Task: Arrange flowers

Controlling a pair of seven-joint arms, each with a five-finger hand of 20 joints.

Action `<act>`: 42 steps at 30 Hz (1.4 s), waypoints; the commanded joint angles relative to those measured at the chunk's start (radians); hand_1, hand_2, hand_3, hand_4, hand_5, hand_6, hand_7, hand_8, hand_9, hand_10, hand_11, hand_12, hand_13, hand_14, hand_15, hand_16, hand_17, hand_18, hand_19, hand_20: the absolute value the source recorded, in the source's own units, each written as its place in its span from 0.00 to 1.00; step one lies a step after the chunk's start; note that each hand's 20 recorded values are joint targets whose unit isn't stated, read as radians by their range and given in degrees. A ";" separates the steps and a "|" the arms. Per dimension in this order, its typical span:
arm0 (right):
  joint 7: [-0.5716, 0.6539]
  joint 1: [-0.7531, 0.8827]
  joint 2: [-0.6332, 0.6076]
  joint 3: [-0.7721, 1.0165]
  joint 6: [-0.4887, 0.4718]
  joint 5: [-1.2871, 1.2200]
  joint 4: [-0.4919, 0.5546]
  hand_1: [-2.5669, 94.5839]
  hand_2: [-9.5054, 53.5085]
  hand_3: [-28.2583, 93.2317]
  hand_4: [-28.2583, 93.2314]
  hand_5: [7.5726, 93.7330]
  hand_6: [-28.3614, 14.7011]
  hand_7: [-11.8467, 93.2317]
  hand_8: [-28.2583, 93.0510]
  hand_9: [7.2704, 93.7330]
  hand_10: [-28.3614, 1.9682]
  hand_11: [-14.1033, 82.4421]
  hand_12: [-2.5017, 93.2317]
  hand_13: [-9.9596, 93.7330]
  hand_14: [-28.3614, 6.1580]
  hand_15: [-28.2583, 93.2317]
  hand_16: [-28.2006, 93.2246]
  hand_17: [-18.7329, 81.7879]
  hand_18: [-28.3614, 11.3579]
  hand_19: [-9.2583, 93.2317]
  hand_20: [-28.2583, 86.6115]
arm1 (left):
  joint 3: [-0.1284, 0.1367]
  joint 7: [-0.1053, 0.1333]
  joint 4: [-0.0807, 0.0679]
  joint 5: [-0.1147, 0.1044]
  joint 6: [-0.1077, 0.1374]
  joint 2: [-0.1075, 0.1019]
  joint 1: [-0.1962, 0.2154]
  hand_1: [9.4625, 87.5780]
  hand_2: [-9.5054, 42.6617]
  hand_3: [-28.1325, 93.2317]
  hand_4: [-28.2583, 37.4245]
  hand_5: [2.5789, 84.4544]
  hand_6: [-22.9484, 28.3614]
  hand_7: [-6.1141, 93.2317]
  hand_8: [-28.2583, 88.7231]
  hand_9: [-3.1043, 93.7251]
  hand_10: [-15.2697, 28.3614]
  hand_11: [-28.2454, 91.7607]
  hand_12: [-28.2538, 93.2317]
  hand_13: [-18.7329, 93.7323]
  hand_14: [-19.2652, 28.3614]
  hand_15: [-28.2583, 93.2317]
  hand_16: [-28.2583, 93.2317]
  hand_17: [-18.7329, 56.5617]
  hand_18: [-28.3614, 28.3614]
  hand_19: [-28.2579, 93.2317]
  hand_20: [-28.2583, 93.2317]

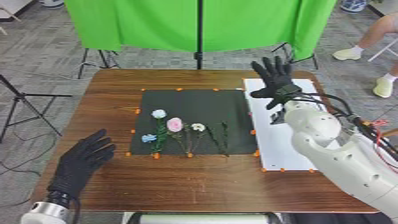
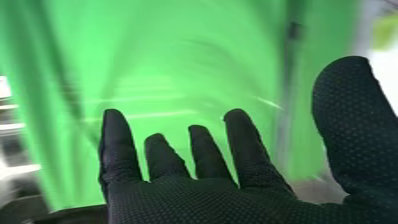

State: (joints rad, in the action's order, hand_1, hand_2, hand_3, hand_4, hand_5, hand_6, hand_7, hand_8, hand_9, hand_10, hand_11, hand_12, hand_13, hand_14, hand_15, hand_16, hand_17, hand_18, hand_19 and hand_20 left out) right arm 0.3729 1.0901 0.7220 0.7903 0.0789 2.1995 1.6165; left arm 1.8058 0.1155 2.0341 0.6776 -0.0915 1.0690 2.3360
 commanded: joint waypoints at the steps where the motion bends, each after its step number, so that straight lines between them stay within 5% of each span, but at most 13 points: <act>1: 0.104 0.037 -0.106 0.047 0.048 -0.053 -0.113 0.28 0.04 0.92 0.00 0.07 0.59 0.19 0.19 0.05 0.65 0.02 0.37 0.17 0.28 0.11 0.48 0.11 0.01 0.52 0.26 | 0.005 0.004 0.004 0.002 0.005 0.012 0.027 0.19 0.21 0.80 0.02 0.37 0.53 0.26 0.17 0.33 0.63 0.44 0.37 0.38 0.70 0.56 0.24 0.14 0.87 0.65 0.31; 4: 0.149 0.069 -0.106 0.083 0.000 -0.036 -0.110 0.29 0.03 0.93 0.00 0.07 0.59 0.19 0.19 0.05 0.66 0.02 0.38 0.18 0.29 0.12 0.47 0.11 0.00 0.53 0.25 | 0.002 0.006 0.001 0.002 0.003 0.010 0.020 0.19 0.21 0.80 0.02 0.37 0.53 0.26 0.17 0.33 0.63 0.44 0.37 0.38 0.70 0.56 0.24 0.14 0.87 0.65 0.31; 10: 0.141 0.086 -0.096 0.099 -0.037 -0.044 -0.127 0.30 0.01 0.93 0.00 0.09 0.55 0.20 0.18 0.11 0.59 0.09 0.33 0.27 0.49 0.17 0.51 0.11 0.08 0.51 0.28 | 0.007 0.003 0.003 0.003 0.004 0.010 0.023 0.19 0.21 0.80 0.02 0.37 0.53 0.26 0.17 0.33 0.63 0.44 0.37 0.38 0.70 0.56 0.24 0.14 0.87 0.65 0.31; 14: 0.126 0.077 -0.089 0.083 -0.046 -0.033 -0.146 0.31 0.00 0.94 0.00 0.12 0.48 0.21 0.17 0.17 0.63 0.17 0.26 0.35 0.64 0.24 0.48 0.14 0.14 0.52 0.29 | 0.009 0.007 0.003 0.003 0.004 0.011 0.021 0.19 0.21 0.80 0.02 0.37 0.53 0.26 0.17 0.33 0.63 0.44 0.37 0.38 0.70 0.56 0.24 0.14 0.87 0.65 0.31; 21: 0.123 0.058 -0.074 0.082 -0.069 -0.118 -0.175 0.33 0.00 0.94 0.00 0.20 0.48 0.26 0.14 0.28 0.66 0.25 0.20 0.48 0.71 0.34 0.40 0.24 0.26 0.55 0.31 | 0.010 0.001 -0.002 0.003 0.000 0.011 0.012 0.19 0.21 0.80 0.02 0.37 0.53 0.26 0.17 0.33 0.63 0.44 0.37 0.38 0.70 0.56 0.24 0.14 0.87 0.65 0.31; 27: 0.120 0.029 -0.077 0.025 0.036 -0.080 -0.216 0.38 0.00 0.95 0.00 0.25 0.49 0.32 0.11 0.36 0.56 0.40 0.20 0.55 0.70 0.49 0.36 0.35 0.41 0.70 0.34 | 0.013 0.002 0.001 0.005 0.002 0.017 0.018 0.19 0.21 0.80 0.02 0.37 0.53 0.26 0.17 0.33 0.63 0.44 0.37 0.38 0.70 0.56 0.24 0.14 0.87 0.65 0.31; 30: 0.106 0.029 -0.076 0.007 0.115 -0.034 -0.222 0.47 0.01 0.92 0.00 0.39 0.58 0.41 0.07 0.45 0.61 0.50 0.21 0.68 0.77 0.55 0.40 0.45 0.45 0.78 0.38 | 0.011 0.006 0.001 0.004 0.006 0.018 0.018 0.19 0.21 0.80 0.02 0.37 0.53 0.26 0.17 0.33 0.63 0.44 0.37 0.38 0.70 0.56 0.24 0.14 0.87 0.65 0.31; 33: 0.105 0.037 -0.074 -0.003 0.173 0.013 -0.213 0.57 0.07 0.85 0.00 0.59 0.65 0.53 0.14 0.77 0.69 0.33 0.42 0.82 0.81 0.53 0.49 0.54 0.44 0.81 0.45 | 0.012 0.005 0.000 0.005 0.004 0.018 0.016 0.19 0.21 0.80 0.02 0.37 0.53 0.26 0.17 0.33 0.64 0.44 0.37 0.38 0.70 0.56 0.24 0.14 0.87 0.65 0.31; 35: 0.090 0.064 -0.076 0.025 0.173 0.032 -0.189 0.59 0.08 0.85 0.00 0.68 0.67 0.53 0.17 0.86 0.71 0.32 0.46 0.87 0.77 0.58 0.46 0.57 0.40 0.84 0.49 | 0.011 0.006 0.000 0.004 0.004 0.017 0.015 0.19 0.21 0.80 0.02 0.37 0.53 0.26 0.17 0.33 0.63 0.45 0.37 0.38 0.70 0.56 0.24 0.14 0.87 0.65 0.31; 42: 0.094 0.069 -0.051 0.005 0.313 0.125 -0.057 0.59 0.04 0.87 0.00 0.75 0.67 0.50 0.18 0.91 0.74 0.32 0.49 0.91 0.75 0.62 0.44 0.59 0.35 0.86 0.52 | 0.008 -0.008 -0.005 0.004 -0.002 0.015 0.005 0.19 0.21 0.80 0.02 0.37 0.53 0.26 0.17 0.33 0.63 0.44 0.37 0.38 0.70 0.56 0.24 0.14 0.87 0.65 0.31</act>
State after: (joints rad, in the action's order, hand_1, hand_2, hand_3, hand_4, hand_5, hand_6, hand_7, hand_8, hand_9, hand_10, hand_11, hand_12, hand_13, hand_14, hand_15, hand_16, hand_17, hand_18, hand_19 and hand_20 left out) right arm 0.4736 1.1579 0.6498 0.8127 0.2754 2.2430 1.4385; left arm 1.8182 0.1213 2.0359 0.6779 -0.0911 1.0773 2.3408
